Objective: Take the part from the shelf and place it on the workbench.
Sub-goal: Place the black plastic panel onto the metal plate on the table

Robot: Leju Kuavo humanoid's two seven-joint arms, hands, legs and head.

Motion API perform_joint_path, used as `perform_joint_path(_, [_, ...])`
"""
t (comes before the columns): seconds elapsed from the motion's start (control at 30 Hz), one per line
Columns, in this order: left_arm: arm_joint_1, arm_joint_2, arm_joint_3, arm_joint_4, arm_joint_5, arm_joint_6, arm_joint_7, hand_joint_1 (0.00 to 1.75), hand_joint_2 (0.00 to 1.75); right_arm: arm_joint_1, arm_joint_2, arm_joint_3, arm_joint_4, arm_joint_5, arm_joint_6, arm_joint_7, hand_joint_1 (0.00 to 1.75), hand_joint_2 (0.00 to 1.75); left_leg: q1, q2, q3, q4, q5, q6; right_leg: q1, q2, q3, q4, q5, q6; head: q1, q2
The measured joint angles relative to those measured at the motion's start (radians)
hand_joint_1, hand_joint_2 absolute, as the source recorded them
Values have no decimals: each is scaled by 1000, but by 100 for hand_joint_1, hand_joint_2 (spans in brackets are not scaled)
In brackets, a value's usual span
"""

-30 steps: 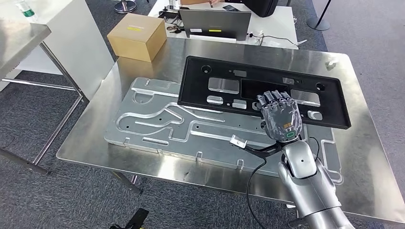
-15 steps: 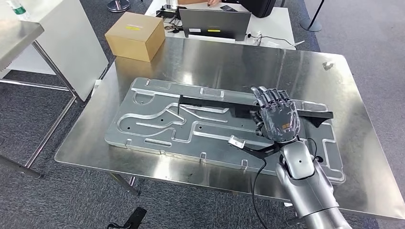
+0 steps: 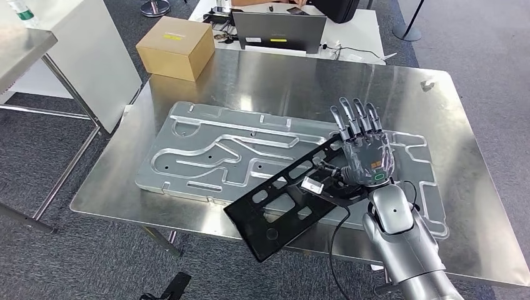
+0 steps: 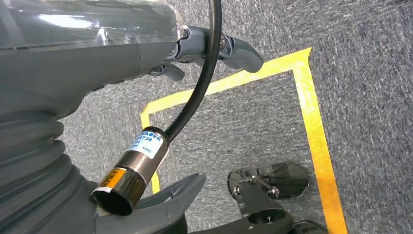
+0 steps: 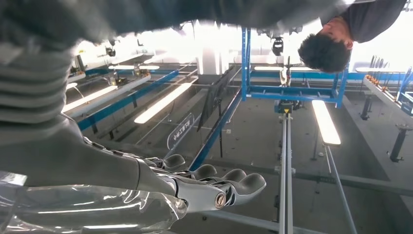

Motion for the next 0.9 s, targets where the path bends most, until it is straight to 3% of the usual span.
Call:
perform_joint_path(0.43, [0, 0, 4, 0, 4, 0, 0, 0, 175, -4, 0, 1, 8, -3, 0, -2, 0, 0, 1, 0, 0, 0, 0, -1, 2, 0, 0, 1, 0, 0, 0, 0])
perform_joint_path(0.57, [0, 0, 5, 0, 4, 0, 0, 0, 0, -4, 0, 1, 8, -3, 0, -2, 0, 0, 1, 0, 0, 0, 0, -1, 2, 0, 0, 1, 0, 0, 0, 0])
perform_joint_path(0.73, [1, 0, 7, 0, 8, -5, -11, 0, 0, -4, 0, 1, 9, -4, 0, -3, 0, 0, -1, 0, 0, 2, 0, 1, -1, 0, 0, -1, 1, 2, 0, 0])
perform_joint_path(0.83, [0, 0, 8, 0, 9, -11, -17, 0, 0, -6, 0, 1, 8, -4, 0, -3, 0, 0, 0, 4, 8, -15, 12, 18, -4, 1, 6, -12, 5, 16, -1, 0])
perform_joint_path(0.9, [0, 0, 8, 0, 8, -14, -17, 0, 0, -10, -1, 1, 9, -4, 0, -3, 0, 0, 8, 11, 20, -45, 31, 26, -4, -5, -6, 23, -29, 24, 0, 0])
